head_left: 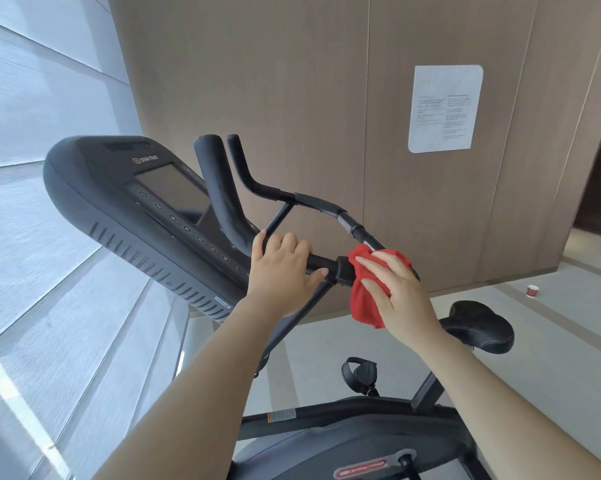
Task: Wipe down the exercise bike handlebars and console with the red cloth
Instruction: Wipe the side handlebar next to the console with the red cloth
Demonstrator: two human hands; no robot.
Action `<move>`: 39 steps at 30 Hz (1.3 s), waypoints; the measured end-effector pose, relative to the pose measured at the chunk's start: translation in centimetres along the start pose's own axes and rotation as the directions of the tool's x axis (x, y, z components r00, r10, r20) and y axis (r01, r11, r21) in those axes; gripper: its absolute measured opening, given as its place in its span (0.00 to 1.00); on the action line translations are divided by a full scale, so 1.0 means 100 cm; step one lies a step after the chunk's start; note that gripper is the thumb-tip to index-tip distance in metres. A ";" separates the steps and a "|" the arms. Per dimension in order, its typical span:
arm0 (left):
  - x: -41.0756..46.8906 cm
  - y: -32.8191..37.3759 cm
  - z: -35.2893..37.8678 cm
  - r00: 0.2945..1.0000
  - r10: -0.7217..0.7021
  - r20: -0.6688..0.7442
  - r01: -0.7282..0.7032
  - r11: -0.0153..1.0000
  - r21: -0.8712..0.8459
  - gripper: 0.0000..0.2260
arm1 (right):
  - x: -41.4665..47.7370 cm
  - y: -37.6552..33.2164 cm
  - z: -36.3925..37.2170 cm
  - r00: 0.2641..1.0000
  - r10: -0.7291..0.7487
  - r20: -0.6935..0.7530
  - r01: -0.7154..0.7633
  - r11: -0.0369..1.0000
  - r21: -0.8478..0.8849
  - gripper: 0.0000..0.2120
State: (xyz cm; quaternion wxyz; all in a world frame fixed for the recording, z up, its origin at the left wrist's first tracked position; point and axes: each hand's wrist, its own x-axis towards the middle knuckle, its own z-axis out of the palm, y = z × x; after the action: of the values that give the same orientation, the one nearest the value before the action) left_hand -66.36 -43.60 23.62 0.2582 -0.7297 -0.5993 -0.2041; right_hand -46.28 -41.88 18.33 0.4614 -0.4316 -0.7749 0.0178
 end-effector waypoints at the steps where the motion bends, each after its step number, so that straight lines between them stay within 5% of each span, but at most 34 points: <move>1: 0.000 0.000 0.000 1.000 -0.003 0.003 0.003 1.000 0.005 0.19 | 0.004 -0.005 0.004 1.000 0.011 -0.019 -0.011 1.000 0.008 0.16; 15: -0.001 -0.003 0.000 1.000 0.011 -0.016 -0.011 1.000 0.010 0.20 | -0.002 0.017 -0.008 0.998 -0.030 0.049 0.034 0.997 -0.070 0.16; 23: -0.004 0.001 -0.001 0.999 -0.026 -0.036 0.026 1.000 -0.003 0.25 | 0.014 0.015 -0.010 0.993 -0.062 0.099 0.056 0.996 0.063 0.19; 30: -0.006 0.017 0.003 0.978 -0.125 -0.168 0.121 0.992 -0.032 0.18 | 0.011 0.063 -0.033 0.970 -0.138 0.201 0.111 0.984 0.141 0.18; 34: 0.005 0.042 0.001 0.975 -0.207 -0.080 0.203 0.977 -0.058 0.23 | 0.031 0.077 -0.033 0.973 -0.123 0.195 0.076 0.969 0.236 0.16; 39: 0.005 0.059 0.017 0.961 -0.234 -0.150 0.245 0.968 0.060 0.21 | 0.062 0.058 -0.026 0.938 -0.233 0.256 0.153 0.942 0.298 0.16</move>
State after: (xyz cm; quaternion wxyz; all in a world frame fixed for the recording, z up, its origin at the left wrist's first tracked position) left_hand -60.46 -43.08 21.83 0.3019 -0.6249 -0.6707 -0.2618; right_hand -41.84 -35.03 21.70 0.3984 -0.2778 -0.8626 0.1415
